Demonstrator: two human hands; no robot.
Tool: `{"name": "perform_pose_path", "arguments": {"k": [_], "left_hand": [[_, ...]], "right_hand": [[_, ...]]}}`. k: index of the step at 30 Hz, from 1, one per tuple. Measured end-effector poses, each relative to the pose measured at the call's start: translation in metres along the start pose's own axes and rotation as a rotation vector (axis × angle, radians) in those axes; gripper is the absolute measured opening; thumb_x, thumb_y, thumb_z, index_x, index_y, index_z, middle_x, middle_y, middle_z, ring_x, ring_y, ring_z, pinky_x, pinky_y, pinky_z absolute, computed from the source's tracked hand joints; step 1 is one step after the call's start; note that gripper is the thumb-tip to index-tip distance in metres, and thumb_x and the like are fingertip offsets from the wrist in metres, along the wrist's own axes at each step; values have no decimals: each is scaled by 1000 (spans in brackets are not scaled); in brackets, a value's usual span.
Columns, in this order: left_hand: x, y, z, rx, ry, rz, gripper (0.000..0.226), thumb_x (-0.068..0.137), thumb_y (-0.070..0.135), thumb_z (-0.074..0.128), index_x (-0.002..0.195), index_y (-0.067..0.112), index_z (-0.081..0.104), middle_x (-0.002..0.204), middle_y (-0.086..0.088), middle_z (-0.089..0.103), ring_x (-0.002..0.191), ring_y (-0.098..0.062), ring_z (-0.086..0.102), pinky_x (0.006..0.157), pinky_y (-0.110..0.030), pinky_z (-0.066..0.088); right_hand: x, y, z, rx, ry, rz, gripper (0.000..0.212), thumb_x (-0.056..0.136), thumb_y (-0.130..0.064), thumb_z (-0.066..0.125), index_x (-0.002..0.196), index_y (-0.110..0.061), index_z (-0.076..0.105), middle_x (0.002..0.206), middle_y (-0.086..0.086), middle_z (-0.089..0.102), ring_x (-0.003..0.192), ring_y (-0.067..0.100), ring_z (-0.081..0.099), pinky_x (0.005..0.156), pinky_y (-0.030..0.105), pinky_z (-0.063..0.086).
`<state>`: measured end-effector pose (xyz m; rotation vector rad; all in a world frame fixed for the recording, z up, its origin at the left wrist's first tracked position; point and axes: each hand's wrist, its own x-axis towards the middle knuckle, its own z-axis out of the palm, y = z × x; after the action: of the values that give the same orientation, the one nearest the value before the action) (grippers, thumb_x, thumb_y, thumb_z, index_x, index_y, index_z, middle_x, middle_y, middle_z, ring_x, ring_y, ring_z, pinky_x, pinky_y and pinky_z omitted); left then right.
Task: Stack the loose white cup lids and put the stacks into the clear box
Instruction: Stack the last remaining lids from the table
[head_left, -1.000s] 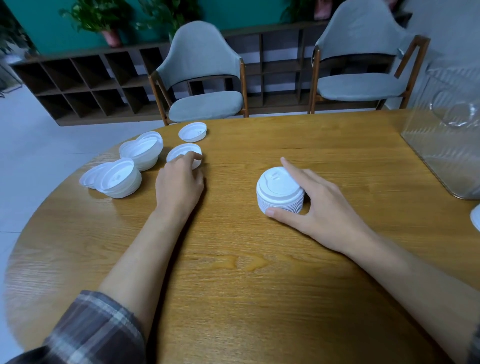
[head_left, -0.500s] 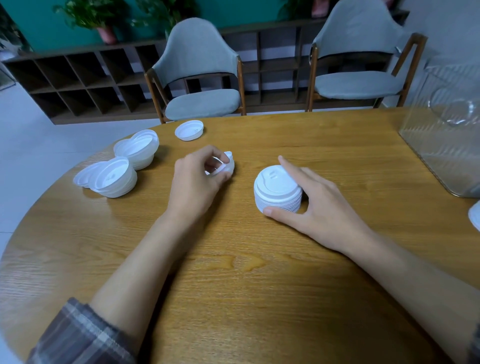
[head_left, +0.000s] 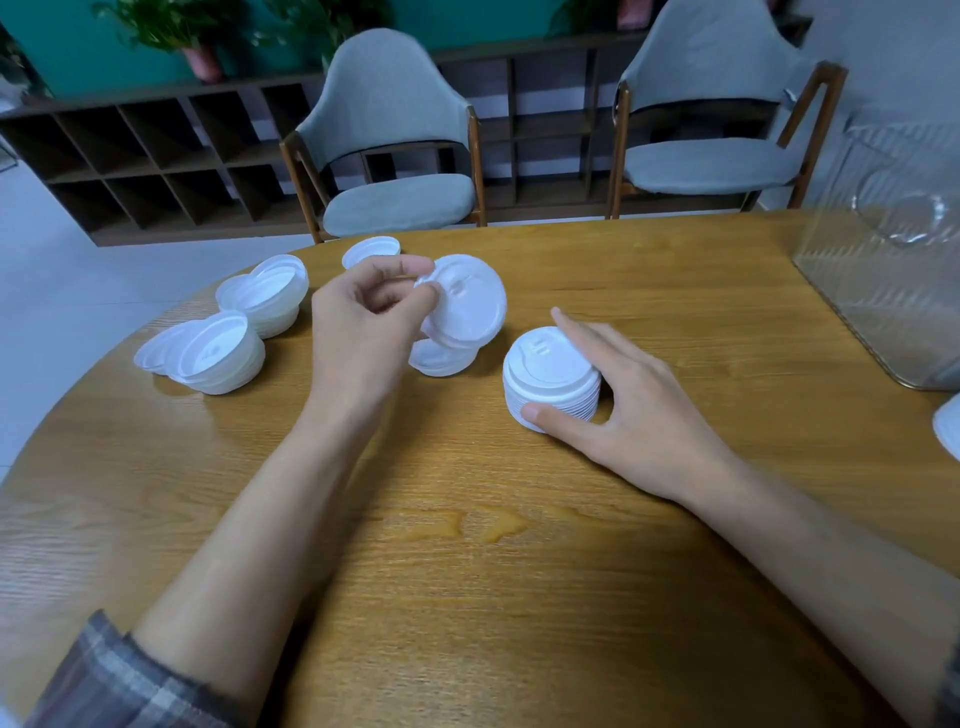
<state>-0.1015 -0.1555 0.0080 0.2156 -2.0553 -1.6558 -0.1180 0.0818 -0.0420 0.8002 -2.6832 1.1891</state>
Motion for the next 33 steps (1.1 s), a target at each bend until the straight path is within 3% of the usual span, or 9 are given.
{"name": "perform_pose_path", "arguments": {"k": [5,10,12,15,21,26,28,30,33], "left_hand": [[-6,-1,10,-129,-145,-138,15,96,5,67,108,9,75,89,-12,79,77,-16,74,77,-29,60],[-13,-14,25,-49,-234,-101,11,99,16,69,105,15,79,88,-34,68,76,-23,58,73,-35,50],[-16,-18,28,-44,-270,-72,12,100,23,71,106,18,80,78,-19,62,73,-21,49,69,-32,43],[-20,-21,34,-53,-292,-49,14,99,25,73,108,17,80,72,-1,69,66,-9,52,62,-23,44],[-21,-27,35,6,-298,-3,15,96,32,77,108,25,82,94,1,81,75,-5,63,71,-27,50],[-20,-28,34,15,-317,4,16,94,32,80,107,24,83,95,4,81,79,-5,68,77,-33,52],[-19,-30,34,38,-326,20,17,92,35,81,106,27,84,95,4,81,81,-13,69,80,-43,58],[-19,-31,34,81,-327,61,18,89,39,82,106,31,84,95,4,81,85,-35,68,83,-55,59],[-20,-32,34,102,-323,92,17,90,37,82,106,30,84,94,7,80,88,-39,66,82,-54,59]], "right_hand": [[-1,-2,-2,-2,2,0,94,86,-58,76,163,-38,26,156,-21,40,142,-2,35,108,19,29],[0,-1,-2,10,-2,3,97,85,-58,77,162,-46,19,160,-23,36,141,-6,32,109,21,28],[-1,-1,-2,13,0,-1,97,85,-57,78,162,-46,19,161,-24,35,144,-3,33,111,22,29],[-1,-1,-2,14,4,-4,95,85,-57,77,161,-46,21,161,-23,36,142,-4,34,112,25,32],[-1,1,-1,10,3,-5,93,86,-57,76,161,-48,23,150,-21,45,136,0,40,107,25,35],[-1,3,0,24,17,-1,95,83,-55,80,161,-44,29,139,-20,52,129,-3,46,100,6,31],[-1,4,-1,30,27,-8,95,81,-54,82,161,-41,32,140,-20,54,129,-3,47,103,5,32],[-1,3,-2,34,32,-11,95,80,-54,83,160,-39,35,142,-20,54,130,-2,48,108,14,37],[-1,3,-3,49,30,-13,97,78,-54,84,160,-36,37,144,-21,54,132,-3,48,111,18,38]]}}
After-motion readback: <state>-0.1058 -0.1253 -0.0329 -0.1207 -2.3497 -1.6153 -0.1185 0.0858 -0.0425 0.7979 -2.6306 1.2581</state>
